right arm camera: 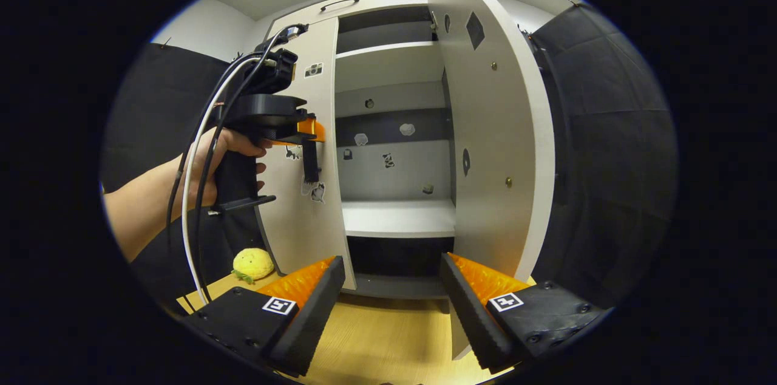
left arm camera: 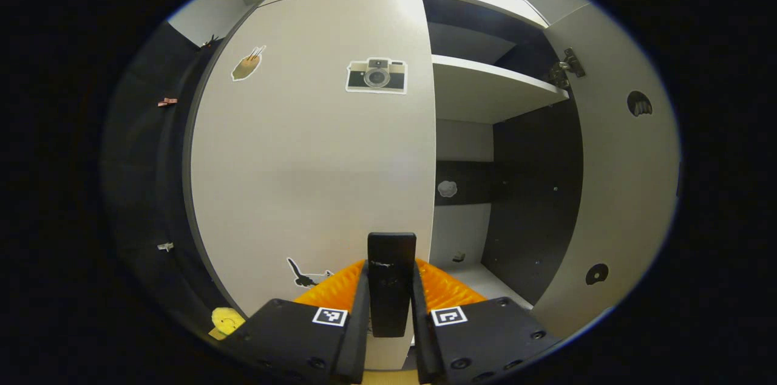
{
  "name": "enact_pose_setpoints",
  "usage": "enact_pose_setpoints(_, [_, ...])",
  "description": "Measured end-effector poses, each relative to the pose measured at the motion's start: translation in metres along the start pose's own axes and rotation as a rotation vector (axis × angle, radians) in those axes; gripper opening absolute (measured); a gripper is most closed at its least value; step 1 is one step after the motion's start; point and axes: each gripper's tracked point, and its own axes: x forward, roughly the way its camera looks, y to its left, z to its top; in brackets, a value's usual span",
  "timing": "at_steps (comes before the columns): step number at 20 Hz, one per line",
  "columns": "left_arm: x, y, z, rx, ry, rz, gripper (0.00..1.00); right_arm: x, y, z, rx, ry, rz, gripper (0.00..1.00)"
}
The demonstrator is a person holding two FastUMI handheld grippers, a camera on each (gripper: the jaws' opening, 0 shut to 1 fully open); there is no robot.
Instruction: Open the right door of the double-door shoe cabinet with the right hand, and open the left door with the left hand.
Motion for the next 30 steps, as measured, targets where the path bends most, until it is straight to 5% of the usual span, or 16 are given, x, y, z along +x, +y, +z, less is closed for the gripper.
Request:
enact_pose_setpoints(9, [-0.003,0.002,-0.004,0.001,-0.001,-0.014,0.16,-0.002,-0.003,-0.005,0.003,0.028,-0.018,0.99])
enact_pose_setpoints(30, [-0.076,0.032,-0.006,-0.101,-0.014,-0.180,0.16,-0.022,0.046,0.002,0.014,0.024,-0.149,0.98])
